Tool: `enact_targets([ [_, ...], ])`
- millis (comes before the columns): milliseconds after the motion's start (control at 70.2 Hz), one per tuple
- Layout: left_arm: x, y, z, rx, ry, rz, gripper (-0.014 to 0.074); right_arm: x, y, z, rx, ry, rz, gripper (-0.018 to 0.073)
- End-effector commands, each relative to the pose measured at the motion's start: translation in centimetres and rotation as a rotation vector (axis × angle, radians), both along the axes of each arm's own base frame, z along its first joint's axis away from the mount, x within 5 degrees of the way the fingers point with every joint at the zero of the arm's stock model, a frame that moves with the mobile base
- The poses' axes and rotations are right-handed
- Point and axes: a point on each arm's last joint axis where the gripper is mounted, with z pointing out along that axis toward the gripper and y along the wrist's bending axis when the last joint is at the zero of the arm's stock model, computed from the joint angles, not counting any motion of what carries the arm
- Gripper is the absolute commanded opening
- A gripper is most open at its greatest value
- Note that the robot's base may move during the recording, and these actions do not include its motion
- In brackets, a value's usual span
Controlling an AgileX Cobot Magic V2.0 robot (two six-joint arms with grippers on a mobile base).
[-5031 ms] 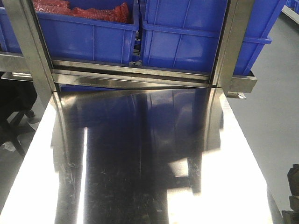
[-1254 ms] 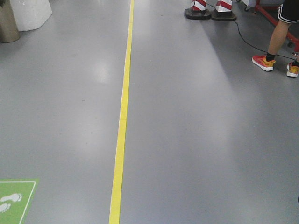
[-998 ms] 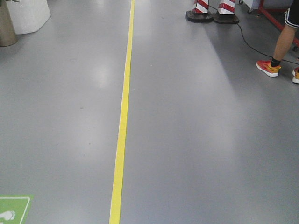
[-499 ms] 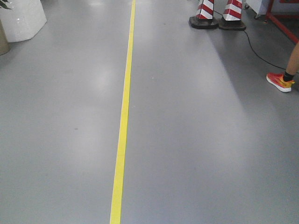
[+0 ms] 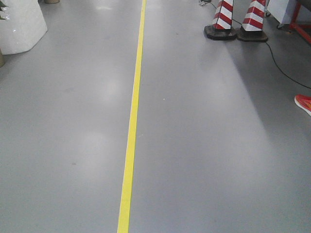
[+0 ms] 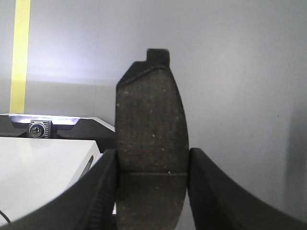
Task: Move and align brake pads A on conveyor
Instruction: 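Drive along the yellow floor line holding both brake pads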
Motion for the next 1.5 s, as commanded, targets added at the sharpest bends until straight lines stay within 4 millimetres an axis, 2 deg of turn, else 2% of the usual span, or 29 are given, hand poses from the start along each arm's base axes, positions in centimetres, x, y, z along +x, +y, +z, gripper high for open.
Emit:
enact_targets([
  [0,0.42,-0.23,1.43,-0.034,-0.092,-0.011,-0.0007,-0.05,-0.33,0.75,-0.030,0.001,-0.006,0.0018],
  [1482,0.41,-0.23,1.43,-0.034,-0.091,-0.011,-0.0007,-0.06,-0.33,0.76,-0.030,0.000,-0.006,0.0018],
])
